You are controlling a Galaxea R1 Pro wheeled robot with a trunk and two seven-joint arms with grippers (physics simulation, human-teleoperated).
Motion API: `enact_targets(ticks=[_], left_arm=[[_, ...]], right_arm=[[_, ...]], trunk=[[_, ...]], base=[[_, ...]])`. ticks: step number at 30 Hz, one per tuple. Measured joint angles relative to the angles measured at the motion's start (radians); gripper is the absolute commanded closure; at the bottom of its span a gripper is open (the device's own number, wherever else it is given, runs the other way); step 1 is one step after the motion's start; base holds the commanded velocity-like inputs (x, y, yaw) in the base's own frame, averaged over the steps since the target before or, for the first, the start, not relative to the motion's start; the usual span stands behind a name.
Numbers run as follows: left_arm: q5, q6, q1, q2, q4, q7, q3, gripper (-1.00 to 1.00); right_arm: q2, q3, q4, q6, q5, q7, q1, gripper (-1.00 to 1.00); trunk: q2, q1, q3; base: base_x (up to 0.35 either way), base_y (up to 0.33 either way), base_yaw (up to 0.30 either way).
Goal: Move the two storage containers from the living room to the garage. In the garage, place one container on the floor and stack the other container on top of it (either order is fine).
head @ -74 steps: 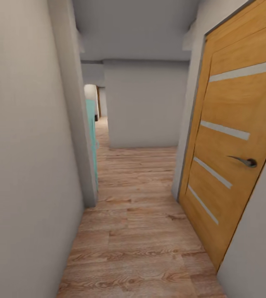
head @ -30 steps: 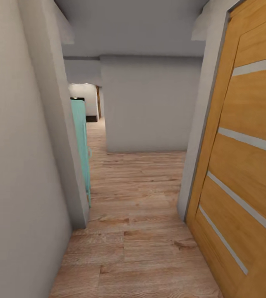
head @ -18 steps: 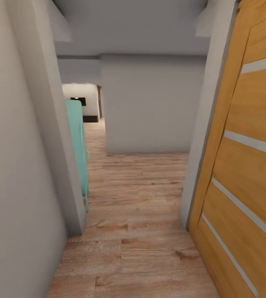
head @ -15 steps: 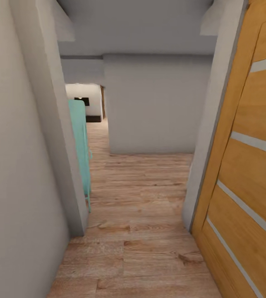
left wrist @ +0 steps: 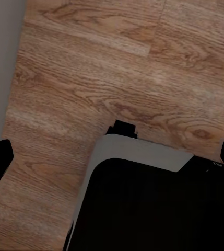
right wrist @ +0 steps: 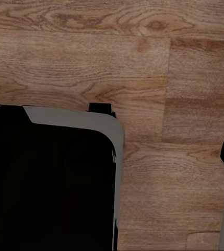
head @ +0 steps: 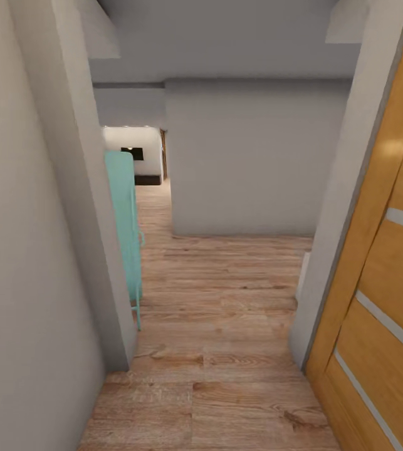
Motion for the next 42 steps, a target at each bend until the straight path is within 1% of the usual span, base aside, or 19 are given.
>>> enact_targets(ticks=[13, 18, 23, 42], left_arm=[[0.000, 0.000, 0.000, 0.000, 0.000, 0.000, 0.000, -1.00], [0.000, 0.000, 0.000, 0.000, 0.000, 0.000, 0.000, -1.00], [0.000, 0.003, 0.000, 0.001, 0.000, 0.000, -0.001, -1.00], [0.000, 0.005, 0.000, 0.001, 0.000, 0.000, -0.001, -1.00]], right_arm=[[-0.002, 0.000, -0.001, -0.001, -0.001, 0.000, 0.000, -1.00], [0.001, -0.002, 0.000, -0.001, -0.001, 0.000, 0.000, -1.00], [0.012, -0.007, 0.000, 0.000, -0.002, 0.000, 0.000, -1.00], [0.013, -0.011, 0.000, 0.000, -0.008, 0.000, 0.000, -1.00]], trunk=[[0.000, 0.000, 0.000], [0.000, 0.000, 0.000], [0.000, 0.000, 0.000], [0.000, 0.000, 0.000]], base=[[0.322, -0.086, 0.000], [0.322, -0.130, 0.000], [0.322, -0.100, 0.000], [0.322, -0.087, 0.000]])
